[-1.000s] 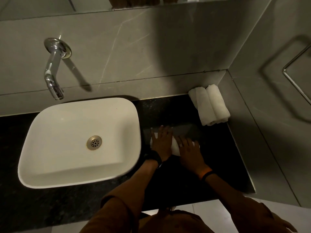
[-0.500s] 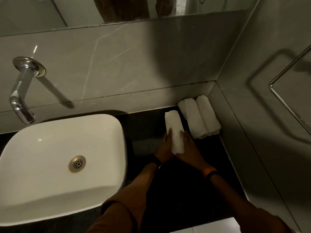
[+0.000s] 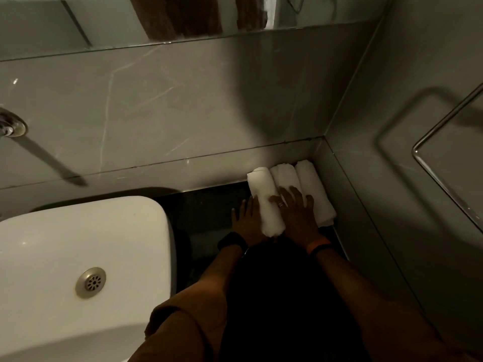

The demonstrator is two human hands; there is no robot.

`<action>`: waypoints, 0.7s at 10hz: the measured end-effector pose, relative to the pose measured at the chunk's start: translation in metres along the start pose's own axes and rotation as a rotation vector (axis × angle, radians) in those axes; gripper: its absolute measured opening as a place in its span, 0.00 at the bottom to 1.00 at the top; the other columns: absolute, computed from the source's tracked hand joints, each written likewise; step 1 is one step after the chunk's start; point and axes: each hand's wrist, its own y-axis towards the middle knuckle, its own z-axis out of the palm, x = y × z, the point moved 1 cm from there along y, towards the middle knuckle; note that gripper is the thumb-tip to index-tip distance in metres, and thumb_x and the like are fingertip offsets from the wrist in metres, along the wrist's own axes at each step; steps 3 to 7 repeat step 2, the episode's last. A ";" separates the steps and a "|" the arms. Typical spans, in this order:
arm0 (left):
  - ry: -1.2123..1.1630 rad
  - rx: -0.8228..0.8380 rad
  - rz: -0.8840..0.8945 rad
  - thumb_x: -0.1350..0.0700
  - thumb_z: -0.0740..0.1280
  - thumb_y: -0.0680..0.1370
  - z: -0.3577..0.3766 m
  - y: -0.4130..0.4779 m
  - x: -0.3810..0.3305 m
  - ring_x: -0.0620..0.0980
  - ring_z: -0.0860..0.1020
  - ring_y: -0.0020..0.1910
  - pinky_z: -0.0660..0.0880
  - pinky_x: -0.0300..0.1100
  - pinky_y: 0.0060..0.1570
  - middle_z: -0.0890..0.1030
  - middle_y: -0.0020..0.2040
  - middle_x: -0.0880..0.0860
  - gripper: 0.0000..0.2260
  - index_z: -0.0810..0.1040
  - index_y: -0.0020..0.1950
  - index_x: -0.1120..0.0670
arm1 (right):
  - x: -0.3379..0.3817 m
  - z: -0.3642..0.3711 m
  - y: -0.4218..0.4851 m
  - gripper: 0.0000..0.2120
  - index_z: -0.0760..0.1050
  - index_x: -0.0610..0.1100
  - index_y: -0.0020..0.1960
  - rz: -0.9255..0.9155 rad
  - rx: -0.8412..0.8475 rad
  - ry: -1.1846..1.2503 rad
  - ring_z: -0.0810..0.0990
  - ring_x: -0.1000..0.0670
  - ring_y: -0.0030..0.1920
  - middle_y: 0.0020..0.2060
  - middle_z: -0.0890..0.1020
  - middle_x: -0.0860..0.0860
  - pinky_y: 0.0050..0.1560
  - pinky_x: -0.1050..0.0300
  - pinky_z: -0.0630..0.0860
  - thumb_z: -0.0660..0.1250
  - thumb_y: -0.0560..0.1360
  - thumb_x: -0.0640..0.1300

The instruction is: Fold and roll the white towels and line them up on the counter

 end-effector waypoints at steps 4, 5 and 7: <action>0.095 -0.078 0.103 0.30 0.70 0.64 -0.022 -0.020 0.016 0.58 0.43 0.78 0.44 0.62 0.76 0.42 0.80 0.57 0.58 0.40 0.78 0.56 | 0.001 -0.007 -0.012 0.56 0.44 0.55 0.77 -0.034 0.077 0.077 0.43 0.42 0.77 0.79 0.45 0.45 0.71 0.29 0.45 0.74 0.61 0.65; 0.095 -0.078 0.103 0.30 0.70 0.64 -0.022 -0.020 0.016 0.58 0.43 0.78 0.44 0.62 0.76 0.42 0.80 0.57 0.58 0.40 0.78 0.56 | 0.001 -0.007 -0.012 0.56 0.44 0.55 0.77 -0.034 0.077 0.077 0.43 0.42 0.77 0.79 0.45 0.45 0.71 0.29 0.45 0.74 0.61 0.65; 0.095 -0.078 0.103 0.30 0.70 0.64 -0.022 -0.020 0.016 0.58 0.43 0.78 0.44 0.62 0.76 0.42 0.80 0.57 0.58 0.40 0.78 0.56 | 0.001 -0.007 -0.012 0.56 0.44 0.55 0.77 -0.034 0.077 0.077 0.43 0.42 0.77 0.79 0.45 0.45 0.71 0.29 0.45 0.74 0.61 0.65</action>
